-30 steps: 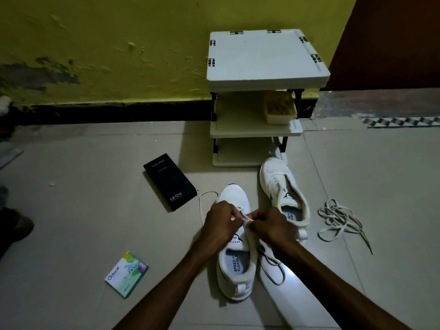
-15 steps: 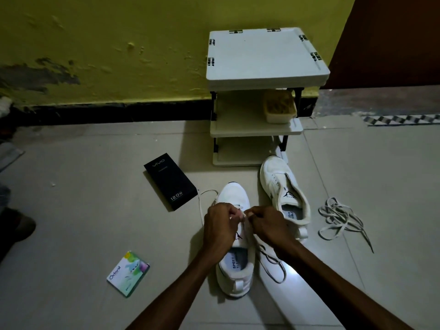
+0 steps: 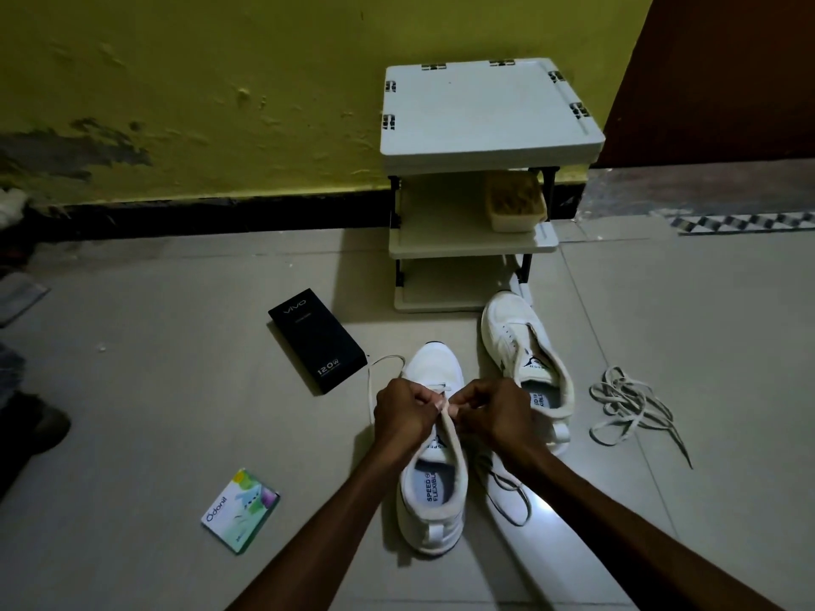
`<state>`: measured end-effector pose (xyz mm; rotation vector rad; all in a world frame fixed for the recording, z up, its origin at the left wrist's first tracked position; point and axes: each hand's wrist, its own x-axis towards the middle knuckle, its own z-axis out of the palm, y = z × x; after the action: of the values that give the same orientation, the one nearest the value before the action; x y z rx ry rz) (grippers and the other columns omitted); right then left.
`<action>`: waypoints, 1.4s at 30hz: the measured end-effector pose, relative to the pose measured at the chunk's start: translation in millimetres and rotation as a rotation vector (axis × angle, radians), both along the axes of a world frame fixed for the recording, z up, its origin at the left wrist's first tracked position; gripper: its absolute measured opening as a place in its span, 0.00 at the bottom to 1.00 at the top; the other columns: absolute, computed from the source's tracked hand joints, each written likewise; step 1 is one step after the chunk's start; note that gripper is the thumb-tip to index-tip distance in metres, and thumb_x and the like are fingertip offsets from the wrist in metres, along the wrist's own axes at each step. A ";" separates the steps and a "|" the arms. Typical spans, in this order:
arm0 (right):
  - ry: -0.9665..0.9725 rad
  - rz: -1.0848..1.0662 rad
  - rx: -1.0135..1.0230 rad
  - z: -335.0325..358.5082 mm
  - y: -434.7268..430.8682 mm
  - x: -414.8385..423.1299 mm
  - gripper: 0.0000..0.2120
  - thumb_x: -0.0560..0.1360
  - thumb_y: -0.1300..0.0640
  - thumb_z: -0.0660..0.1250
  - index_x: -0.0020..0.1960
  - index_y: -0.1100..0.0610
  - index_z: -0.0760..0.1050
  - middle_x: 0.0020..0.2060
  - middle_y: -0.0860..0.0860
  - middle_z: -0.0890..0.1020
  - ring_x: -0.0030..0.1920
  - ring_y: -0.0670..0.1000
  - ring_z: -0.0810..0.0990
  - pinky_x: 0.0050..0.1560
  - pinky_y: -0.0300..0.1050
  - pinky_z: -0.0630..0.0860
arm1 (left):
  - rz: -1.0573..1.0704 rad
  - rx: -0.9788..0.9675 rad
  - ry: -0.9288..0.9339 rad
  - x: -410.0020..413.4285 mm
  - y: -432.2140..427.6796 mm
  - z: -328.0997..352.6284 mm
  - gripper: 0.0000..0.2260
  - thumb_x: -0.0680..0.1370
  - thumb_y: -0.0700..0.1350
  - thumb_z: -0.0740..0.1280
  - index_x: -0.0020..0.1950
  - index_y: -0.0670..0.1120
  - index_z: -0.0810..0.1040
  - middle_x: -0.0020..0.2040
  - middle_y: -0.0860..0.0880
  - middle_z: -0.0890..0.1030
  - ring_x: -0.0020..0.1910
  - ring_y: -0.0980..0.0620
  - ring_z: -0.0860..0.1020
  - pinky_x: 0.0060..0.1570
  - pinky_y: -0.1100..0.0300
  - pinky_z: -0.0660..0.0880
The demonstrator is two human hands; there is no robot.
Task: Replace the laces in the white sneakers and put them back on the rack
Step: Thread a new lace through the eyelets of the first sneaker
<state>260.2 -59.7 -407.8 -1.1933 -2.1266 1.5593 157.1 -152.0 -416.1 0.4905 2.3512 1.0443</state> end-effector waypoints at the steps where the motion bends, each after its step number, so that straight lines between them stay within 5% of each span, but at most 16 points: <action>1: -0.004 0.000 0.015 -0.2 -0.5 -0.6 0.04 0.68 0.65 0.77 0.37 0.59 0.83 0.30 0.54 0.84 0.27 0.46 0.81 0.29 0.38 0.78 | -0.007 0.004 -0.011 -1.7 -0.3 -1.0 0.04 0.75 0.43 0.72 0.41 0.48 0.86 0.43 0.50 0.86 0.45 0.54 0.81 0.48 0.63 0.76; 7: -0.024 0.090 0.134 -4.2 3.1 -5.0 0.07 0.69 0.66 0.72 0.34 0.57 0.80 0.29 0.52 0.83 0.26 0.42 0.78 0.27 0.31 0.72 | -0.133 0.014 -0.143 -13.9 -3.6 -7.1 0.04 0.75 0.39 0.71 0.47 0.45 0.86 0.40 0.51 0.82 0.43 0.57 0.79 0.35 0.77 0.69; 12: -0.033 0.189 0.100 -10.7 11.3 -9.6 0.10 0.72 0.66 0.67 0.35 0.54 0.77 0.30 0.48 0.80 0.28 0.42 0.76 0.31 0.35 0.71 | -0.177 -0.010 -0.206 -17.9 -3.1 -11.5 0.06 0.74 0.37 0.72 0.48 0.45 0.85 0.43 0.47 0.85 0.44 0.54 0.80 0.45 0.67 0.74; 16: -0.034 0.160 -0.122 -7.9 15.2 -10.4 0.13 0.73 0.72 0.64 0.34 0.58 0.75 0.24 0.47 0.76 0.23 0.39 0.72 0.26 0.32 0.67 | -0.193 -0.007 -0.238 -19.9 -3.1 -12.0 0.05 0.75 0.38 0.71 0.44 0.48 0.84 0.42 0.47 0.84 0.42 0.54 0.80 0.47 0.64 0.75; 20: -0.013 0.104 -0.390 2.1 21.8 -12.6 0.15 0.74 0.75 0.59 0.34 0.60 0.73 0.26 0.55 0.75 0.25 0.50 0.73 0.24 0.36 0.67 | -0.144 -0.020 -0.328 -18.1 0.2 -4.8 0.10 0.78 0.47 0.67 0.37 0.49 0.81 0.33 0.47 0.78 0.33 0.53 0.74 0.41 0.61 0.71; 23: -0.108 0.134 -0.438 13.5 30.6 -20.7 0.18 0.74 0.75 0.56 0.34 0.58 0.71 0.28 0.57 0.75 0.28 0.53 0.73 0.30 0.42 0.65 | -0.123 -0.074 -0.395 -16.3 4.4 2.2 0.16 0.74 0.60 0.68 0.40 0.48 0.83 0.40 0.45 0.83 0.39 0.50 0.80 0.45 0.60 0.75; 25: -0.126 0.142 -0.458 24.6 36.5 -27.1 0.19 0.73 0.76 0.53 0.32 0.57 0.70 0.28 0.56 0.76 0.30 0.54 0.72 0.32 0.44 0.64 | -0.176 -0.080 -0.445 -15.4 4.6 5.3 0.13 0.71 0.58 0.72 0.37 0.49 0.83 0.41 0.47 0.84 0.43 0.49 0.81 0.50 0.56 0.79; 28: -0.039 0.107 -0.514 52.8 45.4 -35.1 0.19 0.71 0.74 0.50 0.29 0.57 0.68 0.24 0.52 0.72 0.27 0.50 0.68 0.31 0.41 0.66 | -0.216 -0.020 -0.527 -16.8 1.3 4.2 0.08 0.72 0.43 0.74 0.34 0.48 0.80 0.34 0.49 0.81 0.36 0.52 0.79 0.43 0.61 0.78; 32: 0.230 0.067 -0.674 94.8 52.6 -38.7 0.16 0.73 0.72 0.53 0.33 0.57 0.70 0.32 0.53 0.78 0.35 0.50 0.78 0.51 0.48 0.79 | -0.204 0.024 -0.542 -16.6 -3.9 5.1 0.04 0.75 0.38 0.71 0.41 0.45 0.81 0.36 0.48 0.82 0.33 0.55 0.79 0.33 0.67 0.75; 34: 0.442 0.055 -0.878 115.3 54.0 -35.4 0.14 0.75 0.72 0.52 0.38 0.57 0.69 0.30 0.52 0.75 0.30 0.47 0.72 0.41 0.42 0.77 | -0.212 0.011 -0.523 -15.6 -5.3 7.1 0.03 0.74 0.40 0.72 0.47 0.44 0.83 0.41 0.46 0.84 0.37 0.53 0.81 0.37 0.65 0.77; 36: 0.537 0.102 -1.010 129.5 52.6 -29.8 0.12 0.75 0.70 0.51 0.42 0.57 0.67 0.29 0.50 0.70 0.27 0.44 0.64 0.26 0.34 0.66 | -0.196 -0.007 -0.483 -14.9 -4.7 5.7 0.07 0.73 0.40 0.73 0.51 0.45 0.85 0.43 0.47 0.85 0.39 0.53 0.81 0.39 0.65 0.77; 38: 0.295 0.222 -0.746 125.5 47.6 -26.3 0.08 0.77 0.65 0.54 0.44 0.56 0.69 0.30 0.50 0.71 0.28 0.45 0.64 0.25 0.36 0.60 | -0.197 0.000 -0.458 -14.0 -3.3 5.7 0.08 0.72 0.38 0.73 0.49 0.47 0.85 0.44 0.47 0.85 0.41 0.52 0.81 0.43 0.63 0.78; 40: -0.250 0.392 -0.091 107.8 33.8 -22.1 0.10 0.81 0.53 0.59 0.49 0.58 0.75 0.37 0.55 0.78 0.34 0.50 0.74 0.32 0.42 0.68 | -0.213 0.000 -0.432 -13.2 -2.0 7.0 0.08 0.71 0.36 0.74 0.42 0.50 0.85 0.41 0.49 0.84 0.42 0.51 0.81 0.48 0.60 0.78; 42: -0.709 0.543 0.461 80.6 21.7 -19.1 0.21 0.81 0.43 0.59 0.59 0.59 0.75 0.52 0.58 0.80 0.52 0.57 0.80 0.46 0.46 0.73 | -0.213 -0.016 -0.396 -14.1 -1.8 6.5 0.10 0.70 0.35 0.74 0.35 0.51 0.83 0.37 0.49 0.83 0.40 0.51 0.79 0.50 0.57 0.77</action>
<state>241.0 -38.0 -327.1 -1.1589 -3.2459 0.7183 143.0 -153.8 -409.6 0.4675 1.9135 0.9257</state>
